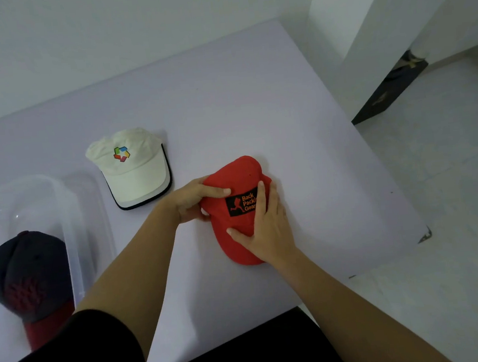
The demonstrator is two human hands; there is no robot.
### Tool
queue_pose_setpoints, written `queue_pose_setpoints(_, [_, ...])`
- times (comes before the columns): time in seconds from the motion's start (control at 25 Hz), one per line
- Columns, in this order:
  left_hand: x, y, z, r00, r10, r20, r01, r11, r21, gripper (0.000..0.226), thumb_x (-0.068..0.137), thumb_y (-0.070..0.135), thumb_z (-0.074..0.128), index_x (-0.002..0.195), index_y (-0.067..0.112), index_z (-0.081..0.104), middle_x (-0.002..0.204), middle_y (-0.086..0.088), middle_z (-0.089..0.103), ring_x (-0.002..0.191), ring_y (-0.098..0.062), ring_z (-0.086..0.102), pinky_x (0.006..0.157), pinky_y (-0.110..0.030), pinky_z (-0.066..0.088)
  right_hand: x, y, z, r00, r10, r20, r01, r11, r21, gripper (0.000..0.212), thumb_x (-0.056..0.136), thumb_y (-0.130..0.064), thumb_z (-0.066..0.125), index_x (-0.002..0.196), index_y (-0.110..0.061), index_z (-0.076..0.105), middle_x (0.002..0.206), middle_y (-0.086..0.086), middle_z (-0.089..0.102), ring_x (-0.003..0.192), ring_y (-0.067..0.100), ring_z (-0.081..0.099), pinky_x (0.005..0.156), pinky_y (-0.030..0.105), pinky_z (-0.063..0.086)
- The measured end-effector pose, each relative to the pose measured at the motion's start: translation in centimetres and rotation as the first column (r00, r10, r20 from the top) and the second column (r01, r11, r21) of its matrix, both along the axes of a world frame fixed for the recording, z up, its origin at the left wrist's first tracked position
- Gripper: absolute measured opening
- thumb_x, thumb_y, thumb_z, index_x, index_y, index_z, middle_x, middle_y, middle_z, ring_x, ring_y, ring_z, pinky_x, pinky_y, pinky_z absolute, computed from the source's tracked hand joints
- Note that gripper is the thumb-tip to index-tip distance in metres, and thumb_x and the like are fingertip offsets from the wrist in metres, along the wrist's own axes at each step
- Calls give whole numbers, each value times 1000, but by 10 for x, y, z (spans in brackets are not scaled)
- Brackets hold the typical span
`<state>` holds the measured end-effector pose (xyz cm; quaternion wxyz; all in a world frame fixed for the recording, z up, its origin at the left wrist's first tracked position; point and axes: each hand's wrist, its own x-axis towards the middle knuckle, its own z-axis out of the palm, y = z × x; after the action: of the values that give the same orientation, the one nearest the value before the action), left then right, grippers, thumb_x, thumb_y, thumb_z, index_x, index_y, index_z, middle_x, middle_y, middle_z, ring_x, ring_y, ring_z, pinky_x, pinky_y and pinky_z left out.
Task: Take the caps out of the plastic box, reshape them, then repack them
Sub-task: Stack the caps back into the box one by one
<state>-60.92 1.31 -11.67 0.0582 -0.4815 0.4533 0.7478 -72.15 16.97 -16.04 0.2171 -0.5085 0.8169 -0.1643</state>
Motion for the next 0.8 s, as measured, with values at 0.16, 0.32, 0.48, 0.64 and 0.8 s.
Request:
queue_pose_setpoints(0.16, [0,5,-2,999,28,34,-26,999,-42,47,75,32,76,119,25,61,119,-4,67,115,-27,58,100,-58,40,2,-1,0,1000,-8,25,9,1000,-23,113,72,-71,52,148,-14,-9,156,24,2,140,41,20,110,50,31])
queue_pose_setpoints(0.32, [-3,13,1,995,96,32,-93,991,-96,29,82,38,68,109,30,63,114,-1,68,111,-25,59,101,-59,38,2,1,0,1000,-17,15,18,999,-49,108,74,-73,43,148,-14,-7,156,23,6,140,38,24,108,50,34])
queue_pose_setpoints(0.48, [7,22,5,995,99,-7,-99,988,-118,29,83,39,66,110,28,63,113,-1,69,112,-26,59,99,-57,41,13,4,8,998,-59,-12,58,996,-66,103,78,-72,38,149,-11,-5,156,22,12,138,36,30,105,49,36])
queue_pose_setpoints(0.64, [43,10,32,996,50,-77,-64,980,-188,35,82,40,68,112,23,64,107,-3,72,103,-25,64,88,-47,49,49,-6,35,993,-98,-72,86,985,-152,97,81,-71,35,148,-12,-2,155,22,16,136,35,35,104,50,35])
queue_pose_setpoints(0.8, [110,-11,81,991,44,-125,-81,946,-312,37,69,47,74,98,26,68,97,-3,70,92,-25,60,79,-41,47,104,-26,76,996,-70,-63,48,954,-295,90,84,-66,37,149,-14,2,155,20,17,137,33,34,104,47,34])
